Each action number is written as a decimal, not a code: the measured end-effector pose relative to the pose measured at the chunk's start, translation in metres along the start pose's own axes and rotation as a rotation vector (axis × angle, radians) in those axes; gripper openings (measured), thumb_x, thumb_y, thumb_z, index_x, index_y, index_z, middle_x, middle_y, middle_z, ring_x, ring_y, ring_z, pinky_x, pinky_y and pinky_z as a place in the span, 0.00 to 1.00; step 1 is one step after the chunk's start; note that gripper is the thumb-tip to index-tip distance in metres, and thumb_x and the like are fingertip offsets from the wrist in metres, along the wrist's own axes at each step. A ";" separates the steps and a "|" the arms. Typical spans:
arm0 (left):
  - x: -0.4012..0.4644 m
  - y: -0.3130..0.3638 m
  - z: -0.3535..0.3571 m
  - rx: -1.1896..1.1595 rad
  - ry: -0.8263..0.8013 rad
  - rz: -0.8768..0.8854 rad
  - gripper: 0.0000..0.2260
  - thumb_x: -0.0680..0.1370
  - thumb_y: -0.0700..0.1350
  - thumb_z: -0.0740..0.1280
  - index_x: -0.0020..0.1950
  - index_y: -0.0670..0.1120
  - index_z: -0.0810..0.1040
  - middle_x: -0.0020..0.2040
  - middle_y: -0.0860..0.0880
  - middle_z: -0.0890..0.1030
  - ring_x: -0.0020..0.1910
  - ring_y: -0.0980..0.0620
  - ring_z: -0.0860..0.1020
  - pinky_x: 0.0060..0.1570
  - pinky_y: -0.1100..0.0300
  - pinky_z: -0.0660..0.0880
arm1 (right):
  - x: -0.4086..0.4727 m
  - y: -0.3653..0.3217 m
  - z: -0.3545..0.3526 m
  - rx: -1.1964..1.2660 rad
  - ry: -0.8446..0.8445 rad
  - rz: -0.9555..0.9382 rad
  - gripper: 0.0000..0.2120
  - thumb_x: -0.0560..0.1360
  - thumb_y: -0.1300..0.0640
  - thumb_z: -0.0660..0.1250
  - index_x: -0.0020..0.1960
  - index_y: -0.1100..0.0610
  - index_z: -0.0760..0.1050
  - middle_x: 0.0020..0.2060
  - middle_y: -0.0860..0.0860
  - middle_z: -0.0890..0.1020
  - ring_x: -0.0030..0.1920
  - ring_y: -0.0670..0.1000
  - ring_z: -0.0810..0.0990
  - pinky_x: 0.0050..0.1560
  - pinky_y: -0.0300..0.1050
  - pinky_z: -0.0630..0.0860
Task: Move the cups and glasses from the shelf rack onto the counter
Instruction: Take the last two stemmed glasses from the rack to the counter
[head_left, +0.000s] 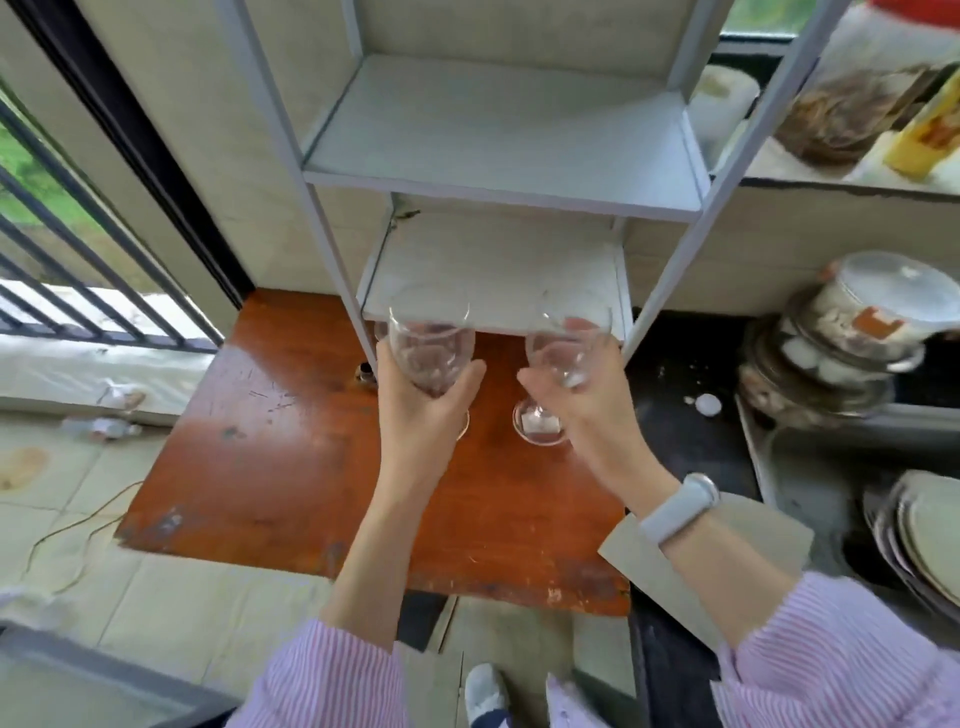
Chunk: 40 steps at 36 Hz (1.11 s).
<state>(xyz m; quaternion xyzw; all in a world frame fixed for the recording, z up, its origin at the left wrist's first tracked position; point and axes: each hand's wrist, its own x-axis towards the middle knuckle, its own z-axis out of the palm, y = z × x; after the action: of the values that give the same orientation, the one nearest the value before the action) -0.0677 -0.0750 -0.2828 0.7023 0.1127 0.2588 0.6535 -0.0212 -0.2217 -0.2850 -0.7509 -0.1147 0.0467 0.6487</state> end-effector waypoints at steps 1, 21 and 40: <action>-0.013 -0.002 -0.003 0.025 -0.027 -0.020 0.23 0.69 0.38 0.74 0.59 0.46 0.68 0.52 0.44 0.77 0.47 0.56 0.78 0.45 0.69 0.75 | -0.013 0.004 -0.002 -0.015 -0.011 0.011 0.25 0.68 0.52 0.73 0.60 0.46 0.64 0.51 0.47 0.78 0.53 0.42 0.77 0.52 0.34 0.76; -0.256 0.038 0.151 0.127 -0.725 -0.107 0.21 0.67 0.41 0.76 0.53 0.54 0.71 0.45 0.59 0.76 0.45 0.67 0.76 0.42 0.75 0.72 | -0.303 0.051 -0.214 0.044 0.383 0.157 0.28 0.59 0.47 0.76 0.55 0.33 0.68 0.47 0.34 0.79 0.51 0.39 0.78 0.51 0.32 0.73; -0.610 0.115 0.416 -0.047 -1.667 -0.076 0.21 0.64 0.44 0.73 0.53 0.46 0.70 0.43 0.52 0.75 0.36 0.66 0.73 0.36 0.73 0.71 | -0.647 0.052 -0.443 -0.065 1.448 0.277 0.27 0.62 0.55 0.74 0.55 0.43 0.65 0.45 0.48 0.75 0.47 0.43 0.75 0.55 0.55 0.73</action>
<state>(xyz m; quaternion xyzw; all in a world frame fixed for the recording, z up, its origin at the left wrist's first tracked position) -0.3888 -0.7499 -0.3075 0.6455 -0.3896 -0.3658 0.5457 -0.5453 -0.8062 -0.3185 -0.6202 0.4367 -0.3827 0.5275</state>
